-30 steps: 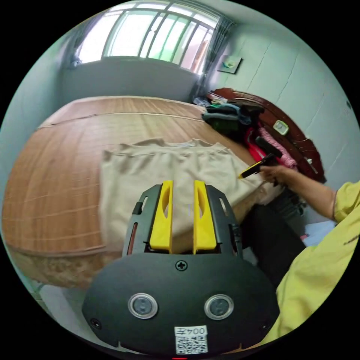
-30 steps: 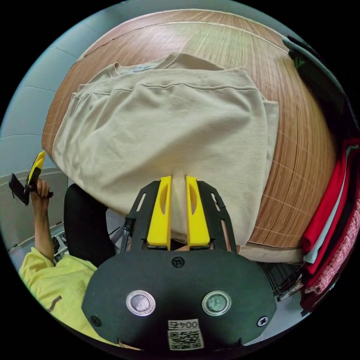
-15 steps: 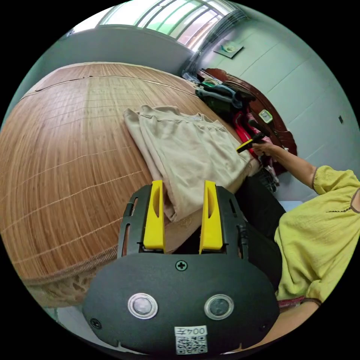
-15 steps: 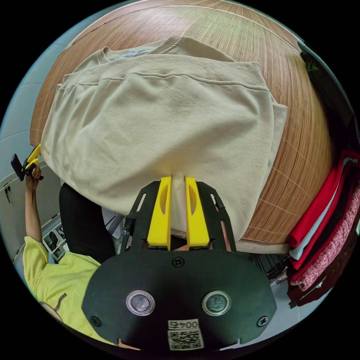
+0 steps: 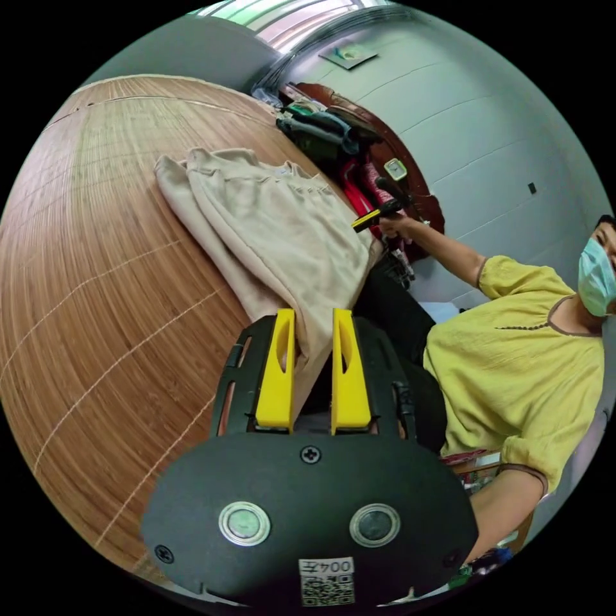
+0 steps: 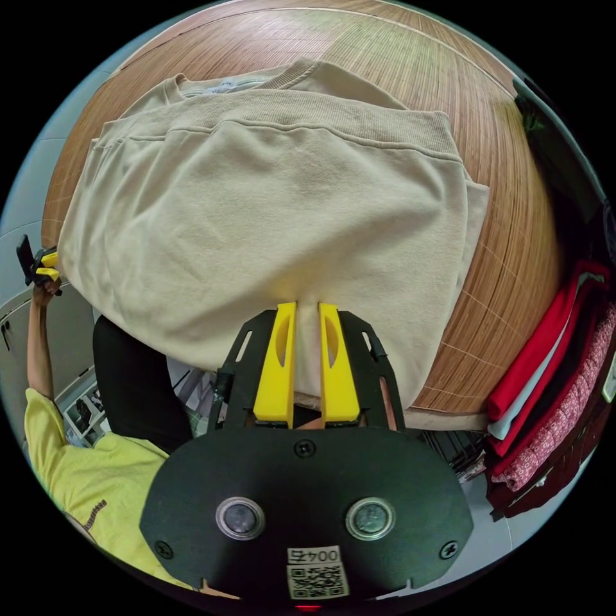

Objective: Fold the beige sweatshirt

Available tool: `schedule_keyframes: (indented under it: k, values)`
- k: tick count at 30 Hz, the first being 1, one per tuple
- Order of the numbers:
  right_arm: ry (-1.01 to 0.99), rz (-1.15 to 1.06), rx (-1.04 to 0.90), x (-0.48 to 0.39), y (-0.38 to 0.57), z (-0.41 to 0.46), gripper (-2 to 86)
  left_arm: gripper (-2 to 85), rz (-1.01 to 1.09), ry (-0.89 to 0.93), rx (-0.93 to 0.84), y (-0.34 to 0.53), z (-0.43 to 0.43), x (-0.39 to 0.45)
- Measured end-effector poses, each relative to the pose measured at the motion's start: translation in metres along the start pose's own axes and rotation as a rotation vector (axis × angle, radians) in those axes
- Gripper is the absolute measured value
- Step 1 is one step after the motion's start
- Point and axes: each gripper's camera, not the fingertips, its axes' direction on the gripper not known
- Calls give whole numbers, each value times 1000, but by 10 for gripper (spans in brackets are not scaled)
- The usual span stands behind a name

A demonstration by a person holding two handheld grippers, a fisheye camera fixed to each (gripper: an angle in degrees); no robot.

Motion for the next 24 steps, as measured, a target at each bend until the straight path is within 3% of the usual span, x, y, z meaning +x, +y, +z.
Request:
schedule_keyframes:
  k: [5, 10, 24]
  values:
    - [9, 3, 3, -6, -4, 0, 67, 79, 8, 39, -179, -14, 19, -23]
    - [17, 1, 5, -10, -5, 1, 66, 79, 7, 160, -200, -17, 15, -36]
    - [1, 14, 23, -13, 10, 8, 66, 42, -32, 140, -318, -18, 22, -51]
